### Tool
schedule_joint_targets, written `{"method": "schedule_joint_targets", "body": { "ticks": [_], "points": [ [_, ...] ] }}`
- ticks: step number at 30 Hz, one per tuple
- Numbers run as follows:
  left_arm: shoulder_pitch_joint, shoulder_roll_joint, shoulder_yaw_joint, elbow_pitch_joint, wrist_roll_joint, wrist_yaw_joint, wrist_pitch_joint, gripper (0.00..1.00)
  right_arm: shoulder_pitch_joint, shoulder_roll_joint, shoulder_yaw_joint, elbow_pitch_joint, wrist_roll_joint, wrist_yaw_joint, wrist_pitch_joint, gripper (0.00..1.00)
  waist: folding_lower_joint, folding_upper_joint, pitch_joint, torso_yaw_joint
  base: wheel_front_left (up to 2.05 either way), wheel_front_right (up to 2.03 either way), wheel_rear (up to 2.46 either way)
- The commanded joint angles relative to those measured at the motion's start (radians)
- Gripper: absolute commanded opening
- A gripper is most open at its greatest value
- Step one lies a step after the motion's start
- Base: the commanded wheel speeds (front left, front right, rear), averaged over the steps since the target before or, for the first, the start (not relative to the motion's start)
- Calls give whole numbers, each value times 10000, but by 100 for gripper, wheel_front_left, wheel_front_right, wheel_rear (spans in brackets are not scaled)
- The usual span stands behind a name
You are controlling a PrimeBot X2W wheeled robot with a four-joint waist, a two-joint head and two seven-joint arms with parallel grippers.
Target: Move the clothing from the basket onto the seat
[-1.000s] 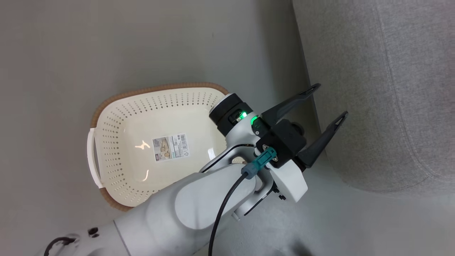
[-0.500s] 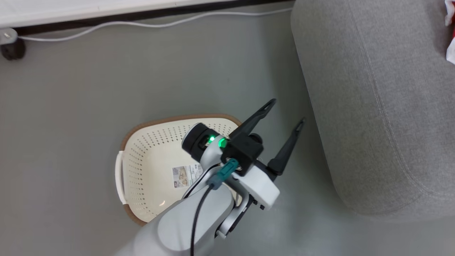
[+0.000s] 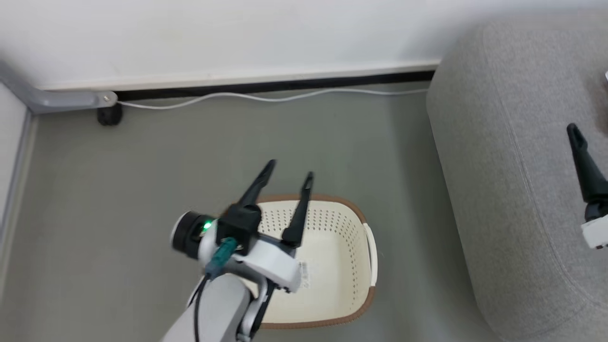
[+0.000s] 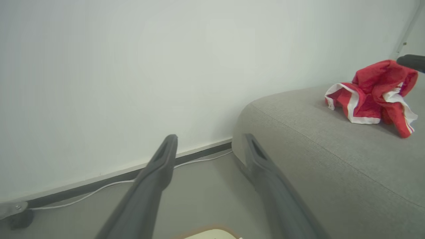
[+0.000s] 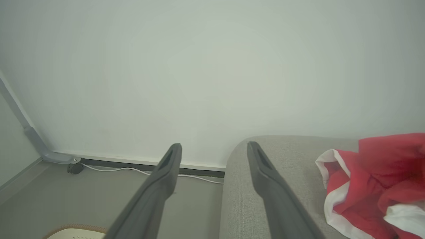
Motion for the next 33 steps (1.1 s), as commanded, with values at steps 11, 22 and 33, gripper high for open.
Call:
{"method": "schedule_joint_targets", "body": {
  "ticks": [11, 22, 33],
  "points": [
    [2136, 496, 3337, -319, 651, -613, -49, 100, 883, 806, 64, -310, -621, 12, -59, 100, 0, 0, -1607, 796, 0, 0, 0],
    [3817, 393, 5697, -1226, 1336, -625, -49, 100, 1859, 1768, -469, -377, -1286, 12, -59, 100, 0, 0, -2139, 882, 0, 0, 0],
    [5396, 21, 6543, -2006, 1711, -764, -49, 100, 3035, 2570, -885, -617, -1896, 12, -59, 100, 0, 0, -2427, 600, 0, 0, 0]
  ]
}}
